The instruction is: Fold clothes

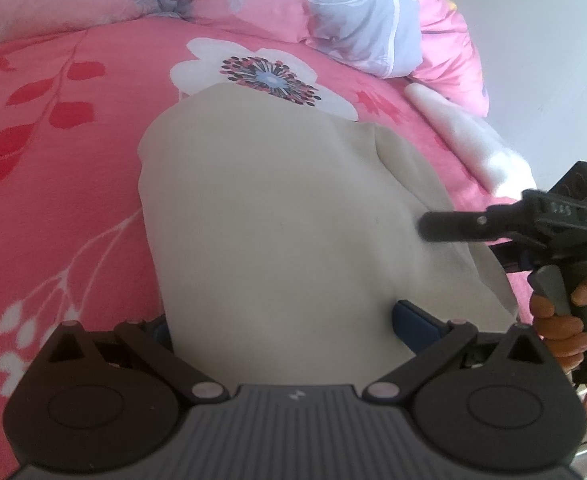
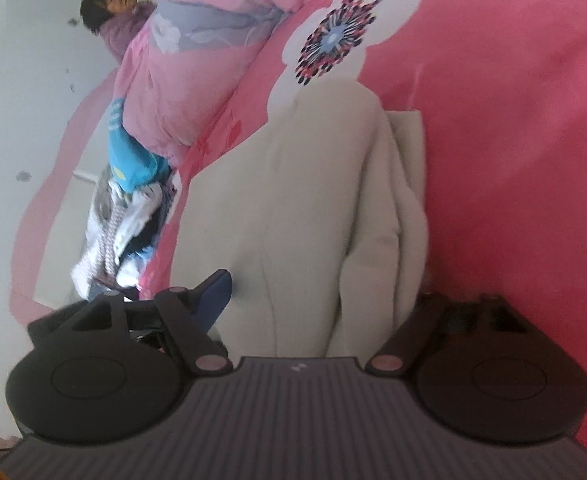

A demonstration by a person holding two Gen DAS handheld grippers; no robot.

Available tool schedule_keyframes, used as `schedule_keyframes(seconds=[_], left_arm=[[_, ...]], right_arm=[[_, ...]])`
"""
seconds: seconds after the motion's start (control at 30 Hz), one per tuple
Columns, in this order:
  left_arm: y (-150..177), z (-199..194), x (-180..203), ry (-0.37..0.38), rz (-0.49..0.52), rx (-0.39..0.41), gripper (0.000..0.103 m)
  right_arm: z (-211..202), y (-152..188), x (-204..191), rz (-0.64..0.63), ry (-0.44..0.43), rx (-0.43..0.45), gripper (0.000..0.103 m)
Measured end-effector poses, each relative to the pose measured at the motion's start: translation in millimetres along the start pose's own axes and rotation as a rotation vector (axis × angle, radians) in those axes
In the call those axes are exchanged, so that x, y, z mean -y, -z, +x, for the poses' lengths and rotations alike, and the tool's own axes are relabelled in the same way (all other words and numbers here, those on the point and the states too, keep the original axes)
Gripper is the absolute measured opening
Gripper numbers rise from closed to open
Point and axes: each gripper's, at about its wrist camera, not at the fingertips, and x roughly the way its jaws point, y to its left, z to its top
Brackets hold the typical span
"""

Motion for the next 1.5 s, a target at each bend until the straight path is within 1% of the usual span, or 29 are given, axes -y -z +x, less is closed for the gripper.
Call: schedule_keyframes(seconds=[0.07,0.13,0.17,0.2,0.23,0.33,0.5,0.63,0.93,1.13,1.27,1.4,1.5], left_arm=[[0.2,-0.9,-0.9,0.002,-0.011,0.005,0.103],[0.2,-3.0,-1.4,0.003,-0.021,0.014,0.099],[-0.2,-4.4,-2.0,0.002,-0.026,0.016,0.098],[-1.0,-6.2,-3.0,0.004,-0.032,0.017,0.095],[-1.9,-8.1,-4.1,0.006,-0.04,0.018,0.094],[-4.4,-14.7,-6.9,0.014,-0.059,0.021,0.085],[-6.0,-29.2,-0.1,0.01,-0.051,0.038,0.079],[-6.2,-40.6,8.9,0.008,-0.038,0.054,0.079],[-2.9,-62.7,33.0,0.039,-0.015,0.072,0.079],[-9.3,-79.6,63.8,0.071,0.038,0.106,0.079],[-18.6,-85.1,89.6,0.087,0.076,0.135,0.079],[-27.2,-82.0,114.0,0.123,0.111,0.146,0.079],[-32.9,-72.7,130.9,0.143,0.138,0.135,0.079]], right_arm=[[-0.9,2.5,-5.7,-0.017,0.027,0.009,0.062],[-3.4,6.2,-10.6,-0.02,0.036,0.029,0.051],[-5.6,8.5,-13.5,-0.025,0.043,0.043,0.048],[-7.6,10.1,-17.6,-0.039,0.052,0.054,0.043],[-9.6,11.6,-21.8,-0.054,0.061,0.065,0.041],[-13.4,14.5,-37.0,-0.11,0.092,0.092,0.038],[-20.3,18.9,-59.0,-0.172,0.136,0.12,0.035],[-28.7,24.5,-75.3,-0.211,0.147,0.144,0.035],[-56.7,37.5,-99.1,-0.251,0.168,0.192,0.034],[-90.8,41.0,-117.1,-0.298,0.184,0.251,0.034],[-118.0,39.1,-121.5,-0.318,0.185,0.303,0.034],[-143.1,36.4,-119.2,-0.319,0.203,0.349,0.034],[-158.6,35.5,-110.5,-0.303,0.219,0.382,0.034]])
